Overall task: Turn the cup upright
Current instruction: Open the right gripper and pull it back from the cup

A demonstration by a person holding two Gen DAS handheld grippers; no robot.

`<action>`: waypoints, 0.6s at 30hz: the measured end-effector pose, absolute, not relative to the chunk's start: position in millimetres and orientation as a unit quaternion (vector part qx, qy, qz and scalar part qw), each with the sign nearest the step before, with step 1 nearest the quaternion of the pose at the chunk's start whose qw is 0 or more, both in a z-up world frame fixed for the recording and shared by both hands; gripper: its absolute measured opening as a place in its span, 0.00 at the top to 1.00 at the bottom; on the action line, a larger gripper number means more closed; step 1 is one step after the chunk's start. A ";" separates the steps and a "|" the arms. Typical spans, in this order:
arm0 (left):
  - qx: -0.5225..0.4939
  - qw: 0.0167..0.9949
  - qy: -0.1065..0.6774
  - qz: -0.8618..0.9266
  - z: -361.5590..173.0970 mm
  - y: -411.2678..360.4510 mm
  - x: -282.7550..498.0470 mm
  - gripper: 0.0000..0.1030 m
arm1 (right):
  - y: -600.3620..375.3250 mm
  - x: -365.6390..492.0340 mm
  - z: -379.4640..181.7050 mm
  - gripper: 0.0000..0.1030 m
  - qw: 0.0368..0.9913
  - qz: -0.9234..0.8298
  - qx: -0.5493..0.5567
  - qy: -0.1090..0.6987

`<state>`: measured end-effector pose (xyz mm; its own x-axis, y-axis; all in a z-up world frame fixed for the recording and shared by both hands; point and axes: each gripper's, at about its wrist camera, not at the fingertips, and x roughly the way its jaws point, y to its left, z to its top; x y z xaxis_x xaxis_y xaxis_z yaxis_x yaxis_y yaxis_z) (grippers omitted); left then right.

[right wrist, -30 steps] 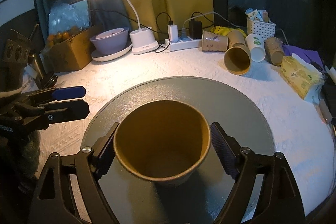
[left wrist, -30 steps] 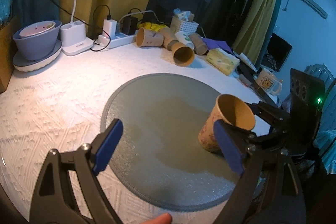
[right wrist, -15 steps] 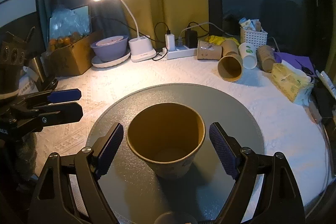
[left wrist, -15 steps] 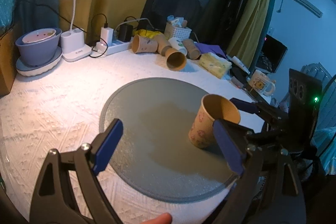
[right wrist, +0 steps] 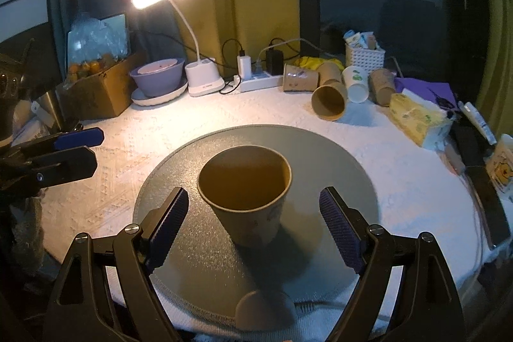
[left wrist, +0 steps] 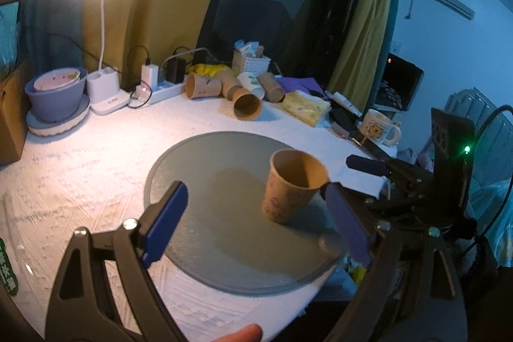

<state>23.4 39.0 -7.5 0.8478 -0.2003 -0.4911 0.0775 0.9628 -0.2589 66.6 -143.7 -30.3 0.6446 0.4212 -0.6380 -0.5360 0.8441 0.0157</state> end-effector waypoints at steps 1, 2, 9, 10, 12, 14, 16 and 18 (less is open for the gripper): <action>-0.113 0.955 0.265 -0.075 -5.4 36.7 21.4 0.14 | -145.4 63.5 -27.6 0.16 0.904 0.264 -0.087 0.325; -0.112 0.955 0.264 -0.078 -3.2 34.4 19.1 0.13 | -147.4 59.0 -23.8 0.16 0.906 0.262 -0.087 0.320; -0.099 0.959 0.248 -0.093 13.3 19.0 1.5 0.13 | -156.3 35.5 -2.8 0.16 0.918 0.250 -0.085 0.296; -0.098 0.960 0.246 -0.094 15.6 17.6 -0.3 0.13 | -157.4 32.0 0.9 0.16 0.920 0.249 -0.085 0.291; -0.095 0.961 0.241 -0.097 20.7 14.4 -4.5 0.14 | -159.0 25.4 8.4 0.16 0.922 0.249 -0.084 0.283; -0.090 0.962 0.236 -0.098 24.4 11.6 -7.7 0.13 | -159.0 19.7 15.4 0.16 0.924 0.251 -0.084 0.275; -0.085 0.964 0.232 -0.100 28.6 8.2 -10.8 0.13 | -158.8 14.6 21.7 0.16 0.927 0.251 -0.085 0.266; -0.081 0.965 0.228 -0.101 32.1 5.7 -14.0 0.13 | -159.2 10.2 28.0 0.16 0.929 0.254 -0.084 0.257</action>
<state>-14.0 5.7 32.1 0.8755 -0.2325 -0.4236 0.1582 0.9663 -0.2032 10.2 -159.2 28.0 0.7394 0.4285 -0.5194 -0.5146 0.8570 -0.0256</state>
